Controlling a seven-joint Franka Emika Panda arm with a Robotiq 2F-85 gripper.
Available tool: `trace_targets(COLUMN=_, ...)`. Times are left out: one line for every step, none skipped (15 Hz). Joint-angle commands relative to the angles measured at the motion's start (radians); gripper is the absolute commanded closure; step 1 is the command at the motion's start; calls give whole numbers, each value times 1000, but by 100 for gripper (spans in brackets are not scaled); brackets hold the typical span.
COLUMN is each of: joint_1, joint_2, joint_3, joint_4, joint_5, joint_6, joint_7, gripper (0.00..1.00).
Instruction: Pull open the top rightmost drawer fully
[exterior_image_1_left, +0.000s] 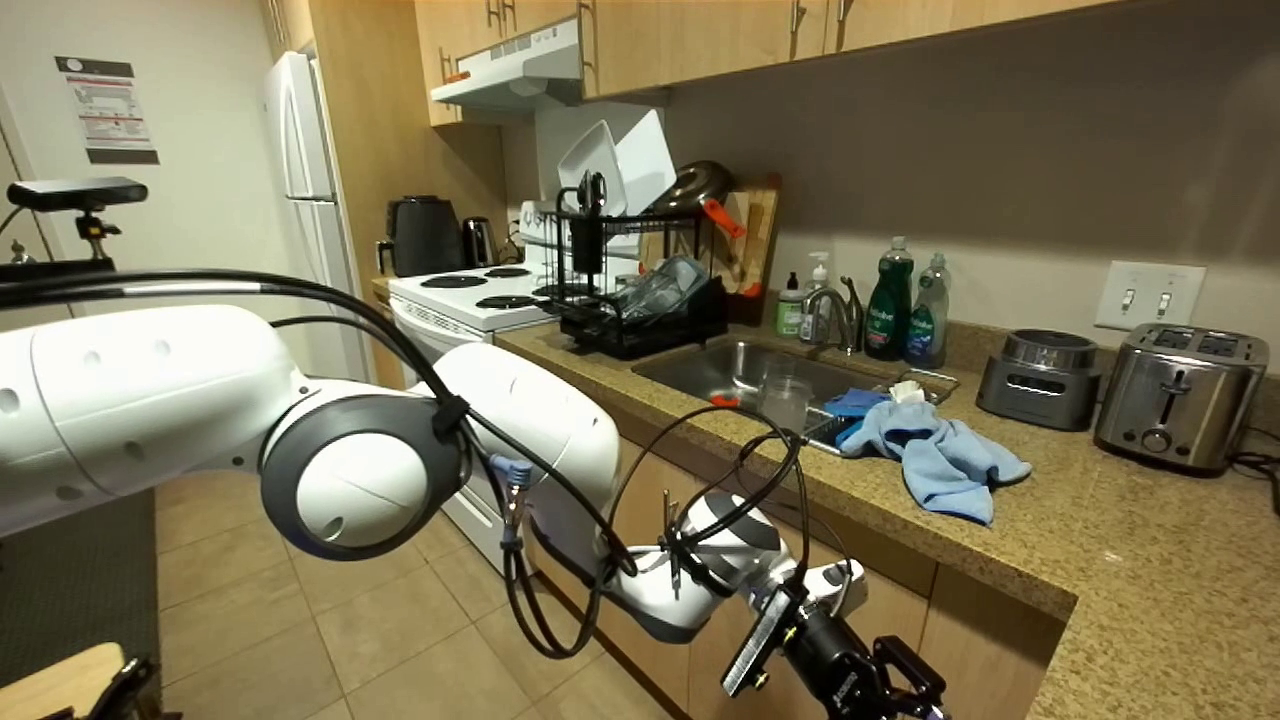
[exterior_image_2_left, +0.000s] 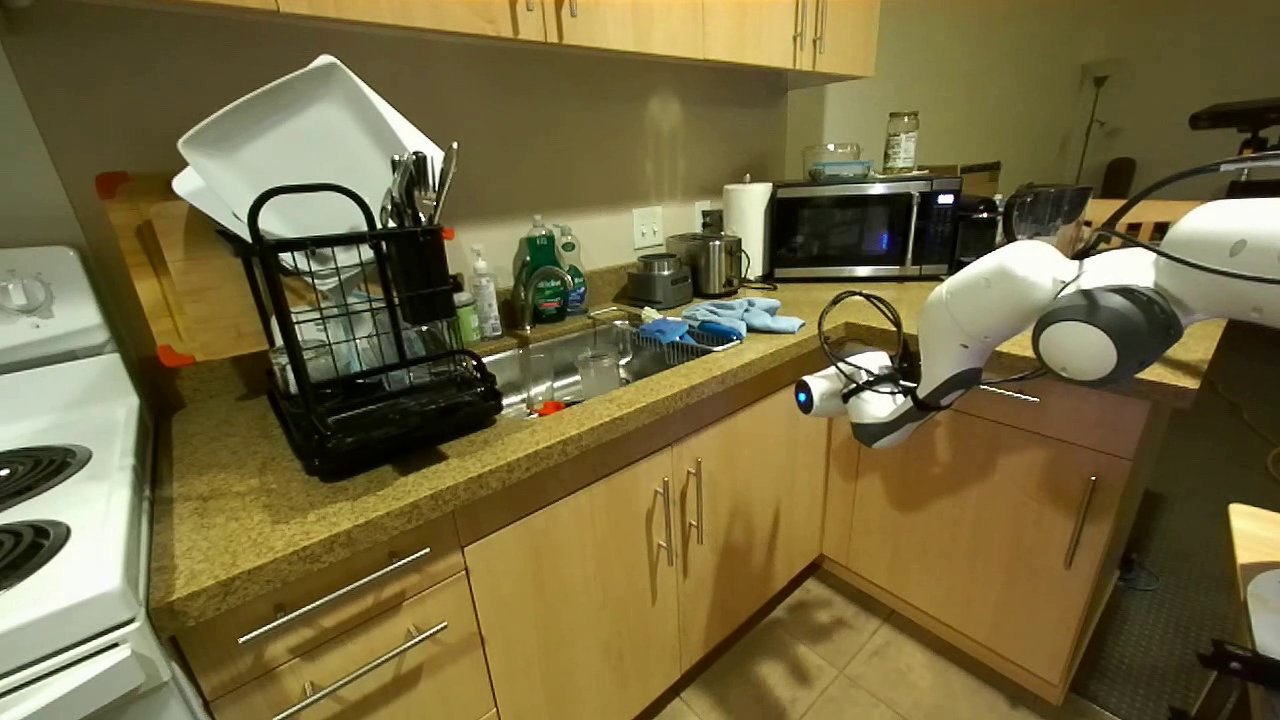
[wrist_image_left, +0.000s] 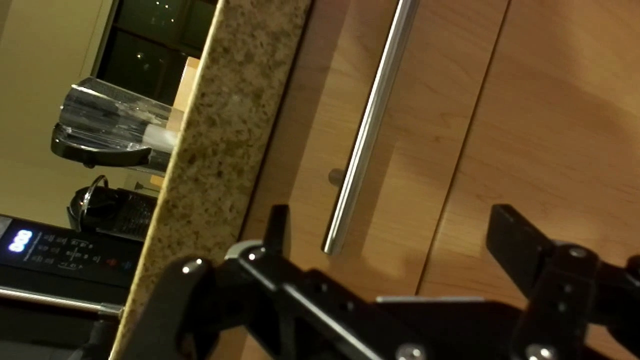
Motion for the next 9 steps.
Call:
trace_targets(joint_1=-20, joint_2=17, joint_3=-3, joint_4=29, joint_5=6, joint_6=-14, joint_7=-21, gripper=0)
trace_targets(joint_1=-24, joint_2=23, joint_3=-4, joint_4=34, joint_5=5, joint_6=-17, joint_7=-23, gripper=0)
trace_targets(joint_1=-16, joint_2=24, joint_3=-27, joint_4=29, joint_5=28, joint_6=-10, joint_7=-25, gripper=0)
trace_targets(joint_1=-16, joint_2=9, joint_3=-29, joint_4=1, joint_5=22, joint_6=-8, joint_7=-15, gripper=0)
trace_targets(joint_1=-18, joint_2=11, joint_3=-34, joint_4=4, joint_5=21, joint_6=-9, joint_7=-16, gripper=0)
trace_targets(joint_1=-19, joint_2=13, joint_3=-38, joint_4=6, joint_5=21, joint_6=-10, joint_7=-15, gripper=0)
trace_targets(joint_1=-20, joint_2=13, joint_3=-43, joint_4=7, joint_5=18, joint_6=-8, joint_7=-15, gripper=0)
trace_targets(joint_1=-20, joint_2=13, joint_3=-48, joint_4=6, joint_5=15, joint_6=-7, joint_7=-15, gripper=0)
trace_targets(joint_1=-20, joint_2=14, joint_3=-53, joint_4=5, joint_5=10, joint_6=-4, joint_7=-16, gripper=0)
